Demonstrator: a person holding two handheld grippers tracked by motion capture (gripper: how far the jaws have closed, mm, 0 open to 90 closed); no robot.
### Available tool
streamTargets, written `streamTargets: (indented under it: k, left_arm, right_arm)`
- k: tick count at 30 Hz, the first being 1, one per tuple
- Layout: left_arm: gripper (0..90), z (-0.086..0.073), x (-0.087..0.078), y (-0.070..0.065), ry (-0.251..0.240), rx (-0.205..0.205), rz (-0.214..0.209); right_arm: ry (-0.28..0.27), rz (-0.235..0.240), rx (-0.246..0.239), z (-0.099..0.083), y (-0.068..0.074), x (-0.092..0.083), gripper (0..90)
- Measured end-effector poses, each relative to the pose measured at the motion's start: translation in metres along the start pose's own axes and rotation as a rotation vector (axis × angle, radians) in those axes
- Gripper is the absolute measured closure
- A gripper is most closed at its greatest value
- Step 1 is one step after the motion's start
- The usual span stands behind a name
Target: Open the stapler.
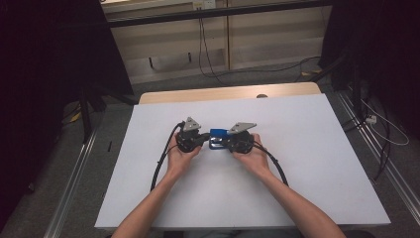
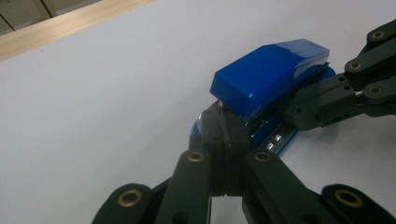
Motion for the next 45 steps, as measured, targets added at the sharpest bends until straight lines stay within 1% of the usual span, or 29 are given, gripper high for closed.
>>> streamTargets:
  k: [2,3,4,6,7,8,9,11,15,20,21,26,27,28,29,31,32,33,34,35,36,37,38,39,42,44,45]
  left_arm:
    - [90.0,0.001,0.000,0.001,-0.007,0.000,-0.002]
    - [90.0,0.001,-0.001,0.000,-0.011,-0.012,-0.009]
    - [90.0,0.002,-0.001,0.000,-0.017,-0.013,-0.008]
    - [90.0,0.003,-0.002,0.000,-0.022,-0.012,-0.009]
    - [90.0,0.004,-0.003,-0.001,-0.024,0.001,-0.003]
    - [90.0,0.004,-0.003,-0.001,-0.024,0.001,-0.003]
    - [90.0,0.005,-0.004,-0.003,-0.031,-0.013,-0.009]
    - [90.0,0.006,-0.004,-0.002,-0.036,-0.001,-0.004]
    - [90.0,0.006,-0.004,-0.003,-0.044,-0.008,-0.014]
    - [90.0,0.008,-0.004,-0.002,-0.041,-0.005,-0.016]
    - [90.0,0.009,-0.004,-0.002,-0.044,0.004,-0.010]
    - [90.0,0.011,-0.005,-0.003,-0.048,0.001,-0.017]
    - [90.0,0.011,-0.005,-0.003,-0.047,0.001,-0.017]
    - [90.0,0.011,-0.005,-0.003,-0.047,0.001,-0.017]
    - [90.0,0.011,-0.005,-0.003,-0.049,-0.001,-0.024]
    - [90.0,0.011,-0.006,-0.003,-0.049,-0.007,-0.032]
    - [90.0,0.011,-0.006,-0.003,-0.050,-0.005,-0.030]
    - [90.0,0.010,-0.005,-0.003,-0.045,0.003,-0.020]
    - [90.0,0.010,-0.005,-0.003,-0.042,0.003,-0.017]
    - [90.0,0.010,-0.005,-0.003,-0.042,-0.006,-0.020]
    - [90.0,0.010,-0.005,-0.003,-0.043,-0.002,-0.020]
    - [90.0,0.011,-0.005,-0.004,-0.049,-0.007,-0.025]
    - [90.0,0.011,-0.005,-0.004,-0.049,-0.007,-0.025]
    - [90.0,0.012,-0.006,-0.004,-0.054,0.002,-0.025]
    - [90.0,0.013,-0.006,-0.004,-0.054,0.003,-0.026]
    - [90.0,0.013,-0.006,-0.004,-0.055,0.004,-0.026]
    - [90.0,0.013,-0.007,-0.004,-0.058,0.001,-0.031]
  right_arm:
    - [-0.001,-0.001,0.003,0.000,0.000,0.000,90.0]
    - [-0.005,-0.003,0.010,0.000,0.000,0.000,90.0]
    - [-0.006,-0.003,0.012,0.000,0.000,0.000,90.0]
    - [-0.006,-0.002,0.012,-0.001,0.000,0.000,90.0]
    - [-0.005,-0.002,0.009,0.000,0.000,0.000,90.0]
    - [-0.005,-0.002,0.009,0.000,0.000,0.000,90.0]
    - [-0.003,-0.004,0.003,0.000,0.000,0.000,90.0]
    - [-0.002,-0.004,0.000,0.000,0.000,0.000,90.0]
    - [-0.006,0.000,-0.002,0.000,0.000,0.000,90.0]
    - [-0.006,-0.009,-0.011,0.000,0.001,0.000,90.0]
    - [-0.002,-0.013,-0.016,0.000,0.001,0.000,90.0]
    - [-0.008,-0.020,-0.019,0.000,0.001,-0.001,90.0]
    - [-0.020,-0.017,-0.013,0.002,0.002,-0.002,90.0]
    - [-0.020,-0.017,-0.013,0.002,0.002,-0.002,90.0]
    - [-0.043,-0.032,-0.003,0.005,0.002,-0.006,90.0]
    - [-0.064,-0.029,0.002,0.008,0.001,-0.009,90.0]
    - [-0.064,-0.029,0.002,0.008,0.001,-0.009,90.0]
    - [-0.075,-0.039,0.000,0.010,0.003,-0.011,90.0]
    - [-0.075,-0.039,0.000,0.010,0.003,-0.011,90.0]
    - [-0.082,-0.036,0.005,0.010,0.003,-0.012,90.0]
    - [-0.090,-0.033,0.008,0.011,0.004,-0.012,90.0]
    - [-0.097,-0.043,0.010,0.012,0.005,-0.011,90.0]
    - [-0.097,-0.043,0.010,0.012,0.005,-0.011,90.0]
    - [-0.097,-0.038,0.008,0.012,0.007,-0.009,90.0]
    - [-0.094,-0.042,-0.003,0.013,0.011,-0.005,90.0]
    - [-0.097,-0.046,-0.001,0.014,0.011,-0.004,90.0]
    - [-0.104,-0.057,0.003,0.016,0.011,-0.002,90.0]
Point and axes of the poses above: each handheld gripper's, and its own axes: x roughly forward along the jaws, z roughly out of its top, y roughly to its left, the point moved 3 cm from there along x, roughly forward along the jaws, and after that the axes turned 10 degrees about -x, right-handed, at the moved point
